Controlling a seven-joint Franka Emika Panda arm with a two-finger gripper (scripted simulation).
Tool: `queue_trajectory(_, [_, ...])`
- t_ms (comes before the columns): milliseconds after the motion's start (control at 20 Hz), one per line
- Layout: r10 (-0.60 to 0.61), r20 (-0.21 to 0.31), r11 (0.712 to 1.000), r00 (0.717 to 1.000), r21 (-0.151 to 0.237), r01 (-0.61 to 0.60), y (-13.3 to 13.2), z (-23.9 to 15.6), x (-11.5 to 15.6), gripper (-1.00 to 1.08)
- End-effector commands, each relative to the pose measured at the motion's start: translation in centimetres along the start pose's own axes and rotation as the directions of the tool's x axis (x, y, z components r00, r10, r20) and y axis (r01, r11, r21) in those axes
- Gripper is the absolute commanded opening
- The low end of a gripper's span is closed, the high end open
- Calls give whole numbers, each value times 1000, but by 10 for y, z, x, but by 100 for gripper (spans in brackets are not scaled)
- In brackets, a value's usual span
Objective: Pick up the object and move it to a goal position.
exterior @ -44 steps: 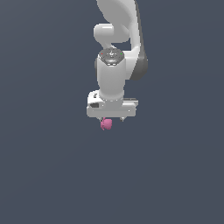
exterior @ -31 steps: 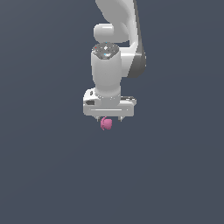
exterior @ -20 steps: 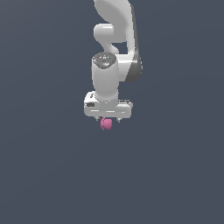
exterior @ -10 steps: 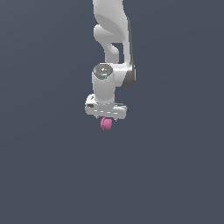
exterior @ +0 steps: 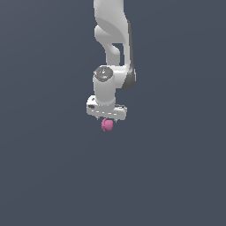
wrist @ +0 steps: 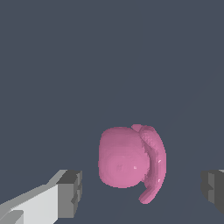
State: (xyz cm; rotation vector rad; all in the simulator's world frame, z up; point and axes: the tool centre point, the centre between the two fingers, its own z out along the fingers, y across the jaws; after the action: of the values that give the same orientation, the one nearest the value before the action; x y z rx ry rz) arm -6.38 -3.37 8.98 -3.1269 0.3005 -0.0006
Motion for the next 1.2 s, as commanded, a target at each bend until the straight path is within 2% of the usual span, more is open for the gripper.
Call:
queue_trajectory(0, [0, 0, 1000, 1000, 0, 0, 0, 4, 0, 100])
queue_trajectory(450, [2, 0, 1000, 1000, 0, -2, 1, 43, -2, 100])
queue_trajectory(700, [2, 0, 1000, 1000, 0, -2, 0, 50, -2, 100])
queue_trajectory(750, [2, 0, 1000, 1000, 0, -2, 0, 50, -2, -100])
queue_trajectory(1150, [2, 0, 1000, 1000, 0, -2, 0, 50, -2, -100])
